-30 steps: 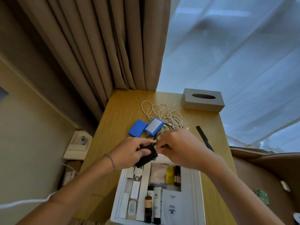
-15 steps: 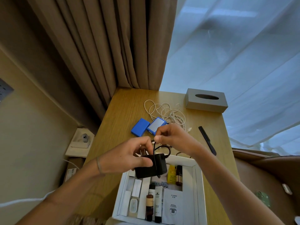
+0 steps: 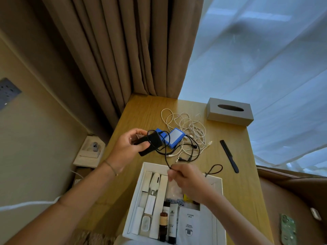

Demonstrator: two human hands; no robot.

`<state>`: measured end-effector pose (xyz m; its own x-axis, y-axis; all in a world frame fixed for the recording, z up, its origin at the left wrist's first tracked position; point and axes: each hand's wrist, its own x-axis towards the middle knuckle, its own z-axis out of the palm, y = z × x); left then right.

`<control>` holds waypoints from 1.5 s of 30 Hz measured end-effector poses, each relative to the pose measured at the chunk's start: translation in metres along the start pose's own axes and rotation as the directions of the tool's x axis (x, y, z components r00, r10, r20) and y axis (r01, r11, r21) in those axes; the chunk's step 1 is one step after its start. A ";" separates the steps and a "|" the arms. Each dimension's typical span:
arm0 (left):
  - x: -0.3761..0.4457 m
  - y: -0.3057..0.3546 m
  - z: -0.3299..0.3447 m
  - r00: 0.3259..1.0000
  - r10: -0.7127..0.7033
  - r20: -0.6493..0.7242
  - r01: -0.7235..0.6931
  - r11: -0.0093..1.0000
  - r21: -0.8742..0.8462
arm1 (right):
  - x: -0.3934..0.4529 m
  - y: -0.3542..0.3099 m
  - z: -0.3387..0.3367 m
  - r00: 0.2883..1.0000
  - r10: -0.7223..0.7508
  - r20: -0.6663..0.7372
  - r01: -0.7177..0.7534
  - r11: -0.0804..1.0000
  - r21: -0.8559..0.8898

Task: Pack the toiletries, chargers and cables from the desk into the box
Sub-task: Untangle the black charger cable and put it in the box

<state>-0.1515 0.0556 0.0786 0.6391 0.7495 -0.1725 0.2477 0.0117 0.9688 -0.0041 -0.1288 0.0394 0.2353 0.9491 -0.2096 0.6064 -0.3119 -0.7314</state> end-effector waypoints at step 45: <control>-0.026 0.004 0.032 0.926 0.179 0.332 -0.214 0.974 0.071 | 0.008 -0.046 -0.096 0.969 -0.222 -0.106 0.205 0.968 -0.147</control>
<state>-0.1434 0.0150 0.0813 0.8781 0.4762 -0.0453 0.1564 -0.1964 0.9680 0.0426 -0.1113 0.1332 0.1744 0.9843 0.0278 0.7467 -0.1138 -0.6554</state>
